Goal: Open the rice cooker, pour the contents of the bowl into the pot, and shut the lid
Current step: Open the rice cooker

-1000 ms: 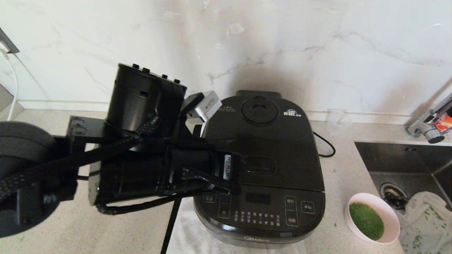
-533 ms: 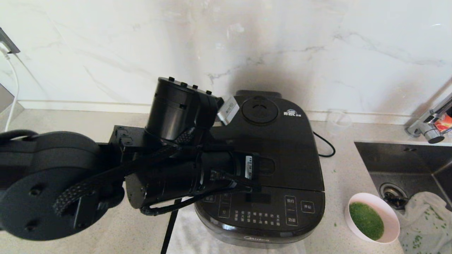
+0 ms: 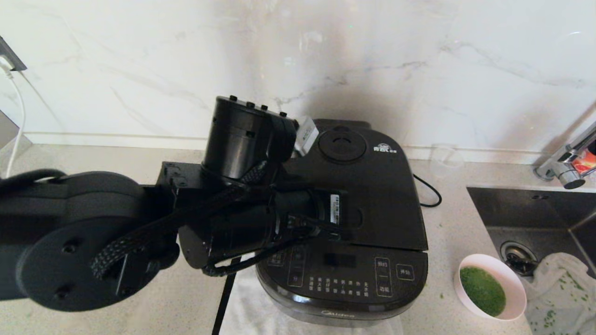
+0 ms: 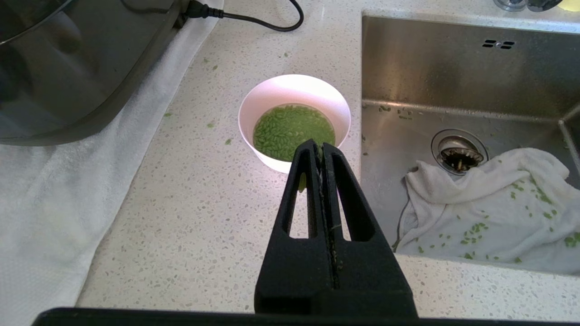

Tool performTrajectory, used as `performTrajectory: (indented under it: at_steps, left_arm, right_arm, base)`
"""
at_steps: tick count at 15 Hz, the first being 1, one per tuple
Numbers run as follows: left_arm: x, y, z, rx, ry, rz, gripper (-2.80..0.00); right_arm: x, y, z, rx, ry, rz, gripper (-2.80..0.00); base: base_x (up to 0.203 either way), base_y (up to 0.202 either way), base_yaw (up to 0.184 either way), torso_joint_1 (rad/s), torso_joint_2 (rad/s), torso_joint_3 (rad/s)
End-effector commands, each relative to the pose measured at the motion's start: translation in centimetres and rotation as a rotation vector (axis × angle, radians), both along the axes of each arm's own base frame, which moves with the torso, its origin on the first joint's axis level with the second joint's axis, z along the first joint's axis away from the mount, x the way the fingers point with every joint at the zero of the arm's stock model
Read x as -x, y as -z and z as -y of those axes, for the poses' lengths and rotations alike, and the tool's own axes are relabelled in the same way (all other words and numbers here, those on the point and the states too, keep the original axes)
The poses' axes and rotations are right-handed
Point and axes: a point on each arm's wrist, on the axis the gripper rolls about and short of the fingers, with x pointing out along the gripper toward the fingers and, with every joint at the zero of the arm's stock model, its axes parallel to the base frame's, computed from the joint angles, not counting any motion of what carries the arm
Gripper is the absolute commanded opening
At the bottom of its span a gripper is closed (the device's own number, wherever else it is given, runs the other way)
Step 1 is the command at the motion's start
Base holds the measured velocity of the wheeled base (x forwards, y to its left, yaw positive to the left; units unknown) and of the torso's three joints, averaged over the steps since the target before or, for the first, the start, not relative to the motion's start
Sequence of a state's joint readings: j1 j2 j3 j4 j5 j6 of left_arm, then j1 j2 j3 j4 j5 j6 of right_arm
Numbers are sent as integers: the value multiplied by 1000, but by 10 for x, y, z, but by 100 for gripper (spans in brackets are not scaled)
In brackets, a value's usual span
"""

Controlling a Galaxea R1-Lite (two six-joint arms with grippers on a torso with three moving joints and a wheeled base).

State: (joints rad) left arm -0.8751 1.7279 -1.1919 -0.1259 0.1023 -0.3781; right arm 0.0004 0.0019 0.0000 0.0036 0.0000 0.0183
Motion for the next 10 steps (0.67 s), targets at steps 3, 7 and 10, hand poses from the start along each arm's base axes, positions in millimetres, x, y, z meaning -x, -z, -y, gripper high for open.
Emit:
performTrajectory:
  at_steps: [3,7,10]
  left_arm:
    - [18,-65,-23,135,-18,114,-280]
    - [51,-129,-67,269,-59,245,-280]
    - [91,-174,-115,379,-71,343,-280]
  right_arm:
    - [0,0,0,0,-1,-1,-280]
    - [0,0,0,0,-1,0,-280]
    - [0,0,0,0,0,0,-280]
  base:
    - [0,0,0,0,0,0]
    - [0,0,0,0,0,0]
    - [0,0,0,0,0,0]
